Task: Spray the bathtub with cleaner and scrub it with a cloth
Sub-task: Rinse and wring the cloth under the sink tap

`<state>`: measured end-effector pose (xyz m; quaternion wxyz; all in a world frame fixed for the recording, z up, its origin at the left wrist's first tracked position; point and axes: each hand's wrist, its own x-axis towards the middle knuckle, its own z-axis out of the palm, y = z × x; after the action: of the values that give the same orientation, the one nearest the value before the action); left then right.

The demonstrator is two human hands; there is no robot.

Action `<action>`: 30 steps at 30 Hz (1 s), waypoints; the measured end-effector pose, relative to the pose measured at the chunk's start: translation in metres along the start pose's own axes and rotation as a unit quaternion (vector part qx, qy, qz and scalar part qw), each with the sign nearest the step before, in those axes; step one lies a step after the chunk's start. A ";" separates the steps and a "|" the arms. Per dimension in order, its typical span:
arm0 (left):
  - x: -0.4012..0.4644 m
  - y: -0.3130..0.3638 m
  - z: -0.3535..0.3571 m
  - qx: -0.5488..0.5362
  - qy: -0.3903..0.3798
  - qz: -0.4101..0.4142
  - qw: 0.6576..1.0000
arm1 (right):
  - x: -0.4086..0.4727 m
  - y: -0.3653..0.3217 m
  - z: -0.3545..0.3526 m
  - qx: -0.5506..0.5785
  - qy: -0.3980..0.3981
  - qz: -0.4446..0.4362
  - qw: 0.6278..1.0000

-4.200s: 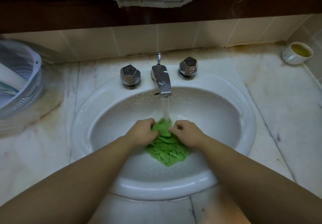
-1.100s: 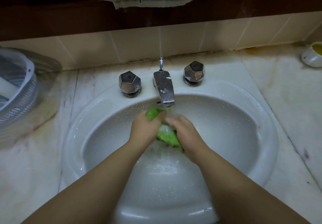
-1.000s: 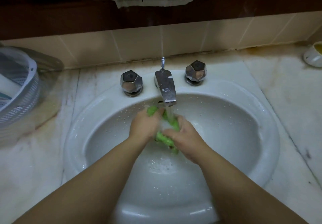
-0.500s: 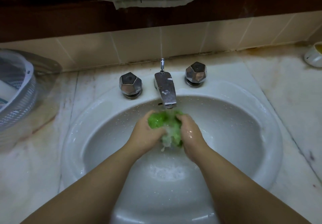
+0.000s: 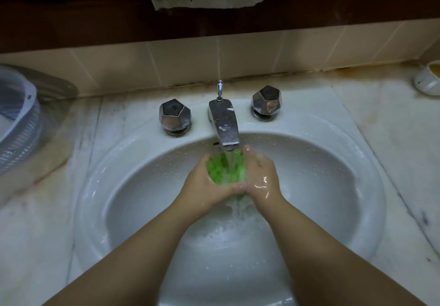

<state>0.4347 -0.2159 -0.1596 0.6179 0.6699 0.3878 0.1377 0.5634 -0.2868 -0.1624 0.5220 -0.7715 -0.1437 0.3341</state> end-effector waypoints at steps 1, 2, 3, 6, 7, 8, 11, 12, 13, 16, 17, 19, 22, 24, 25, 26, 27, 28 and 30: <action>-0.001 0.000 0.001 0.011 0.016 0.016 1.000 | -0.003 -0.002 0.000 0.005 -0.006 0.006 1.000; 0.000 0.001 0.001 0.023 0.029 0.029 0.999 | -0.003 -0.002 0.001 0.020 -0.011 0.017 1.000; -0.001 0.004 0.002 0.023 0.044 0.028 0.998 | -0.004 -0.004 0.001 0.041 -0.016 0.029 0.999; 0.002 0.009 0.005 -0.002 0.110 -0.025 0.994 | -0.009 -0.007 0.000 0.098 -0.074 0.039 0.992; 0.005 0.009 0.004 -0.014 0.127 -0.041 0.991 | -0.011 -0.005 -0.001 0.101 -0.098 0.020 0.990; 0.006 0.009 0.002 -0.027 0.135 -0.054 0.989 | -0.014 -0.004 -0.002 0.095 -0.124 -0.006 0.988; 0.005 0.010 0.000 -0.074 0.148 -0.057 0.985 | -0.014 0.003 -0.005 0.066 -0.171 -0.079 0.980; 0.004 0.011 0.000 -0.074 0.146 -0.048 0.985 | -0.013 0.003 -0.006 0.075 -0.162 -0.083 0.980; 0.002 0.013 0.002 -0.077 0.134 -0.038 0.987 | -0.011 0.002 -0.006 0.069 -0.138 -0.078 0.985; -0.007 0.014 0.005 -0.123 0.049 -0.005 0.991 | -0.006 -0.002 -0.008 -0.002 -0.049 -0.063 0.997; -0.008 0.010 0.003 -0.133 0.016 0.006 0.991 | -0.004 -0.003 -0.009 -0.007 -0.034 -0.057 0.998; -0.011 0.003 -0.001 -0.125 -0.049 0.031 0.990 | -0.004 -0.005 -0.010 -0.009 -0.021 -0.032 0.999; -0.009 0.004 -0.004 -0.058 -0.043 0.030 0.997 | -0.010 -0.006 -0.006 0.009 -0.031 0.001 0.999; -0.006 0.009 -0.003 -0.069 0.015 -0.005 0.997 | -0.014 -0.008 -0.006 0.045 -0.060 0.000 0.997; -0.004 0.010 -0.003 -0.079 0.040 -0.019 0.996 | -0.016 -0.009 -0.008 0.061 -0.083 -0.007 0.995; -0.002 0.011 -0.003 -0.087 0.061 -0.028 0.994 | -0.017 -0.009 -0.010 0.061 -0.108 -0.028 0.992; 0.000 0.011 -0.004 -0.090 0.076 -0.037 0.992 | -0.015 -0.005 -0.013 0.062 -0.142 -0.057 0.986; 0.001 0.012 -0.004 -0.100 0.089 -0.046 0.990 | -0.014 -0.002 -0.014 0.060 -0.176 -0.079 0.979; 0.002 0.014 -0.003 -0.135 0.103 -0.075 0.983 | -0.017 -0.003 -0.015 0.073 -0.234 -0.085 0.966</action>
<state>0.4386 -0.2115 -0.1469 0.6681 0.5314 0.4764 0.2105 0.5612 -0.3062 -0.1502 0.5551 -0.6169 -0.3018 0.4693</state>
